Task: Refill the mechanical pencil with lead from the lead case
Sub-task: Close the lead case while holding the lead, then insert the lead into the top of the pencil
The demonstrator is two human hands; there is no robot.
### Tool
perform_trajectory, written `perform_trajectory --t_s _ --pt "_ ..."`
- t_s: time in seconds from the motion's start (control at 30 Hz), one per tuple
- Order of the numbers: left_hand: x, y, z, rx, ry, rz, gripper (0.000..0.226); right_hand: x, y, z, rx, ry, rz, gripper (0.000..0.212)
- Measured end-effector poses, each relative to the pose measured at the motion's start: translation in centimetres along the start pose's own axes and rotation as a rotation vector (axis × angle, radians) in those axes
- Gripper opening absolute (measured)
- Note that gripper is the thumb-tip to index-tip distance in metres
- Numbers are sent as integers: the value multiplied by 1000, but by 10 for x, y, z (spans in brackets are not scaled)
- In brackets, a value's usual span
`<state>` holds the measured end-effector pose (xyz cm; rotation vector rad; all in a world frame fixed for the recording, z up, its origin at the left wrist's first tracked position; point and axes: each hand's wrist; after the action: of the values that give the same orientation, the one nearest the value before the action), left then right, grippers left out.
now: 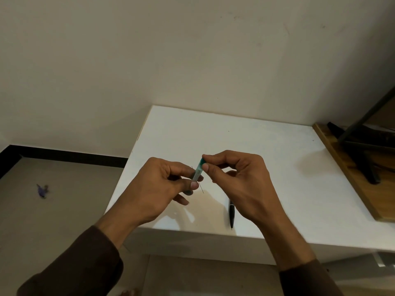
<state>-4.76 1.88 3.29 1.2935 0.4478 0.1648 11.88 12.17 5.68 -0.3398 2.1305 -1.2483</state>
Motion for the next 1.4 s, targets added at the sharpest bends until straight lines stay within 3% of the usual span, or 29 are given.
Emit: perform_trajectory --t_s 0.23,0.37,0.6,0.73,0.93,1.03,1.4 --pt "-6 7 0 -6 14 100 16 -1 9 2 130 -31 -10 29" --pt "-6 10 3 12 -8 160 17 6 10 3 153 -139 76 17" --pt "-8 14 5 64 6 186 28 0 10 1 177 -122 -29 20" --pt "-10 4 -3 -25 122 204 13 -9 9 1 210 2 -162 13" --pt "-1 -13 -17 -243 315 -101 17 -25 12 6 282 80 -254 9" --pt "11 -13 -19 -285 323 -232 11 -33 16 9 291 114 -247 6" --pt "21 -9 -17 -351 364 -468 37 -45 19 11 313 183 -276 4"
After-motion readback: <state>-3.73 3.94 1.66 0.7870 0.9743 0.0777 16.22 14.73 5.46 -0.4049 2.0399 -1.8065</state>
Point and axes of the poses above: each hand's wrist, its own z-axis away from the middle knuckle, its own x-axis out of the palm, y = z × x, and after that the axes turned 9 degrees about -x, right-handed
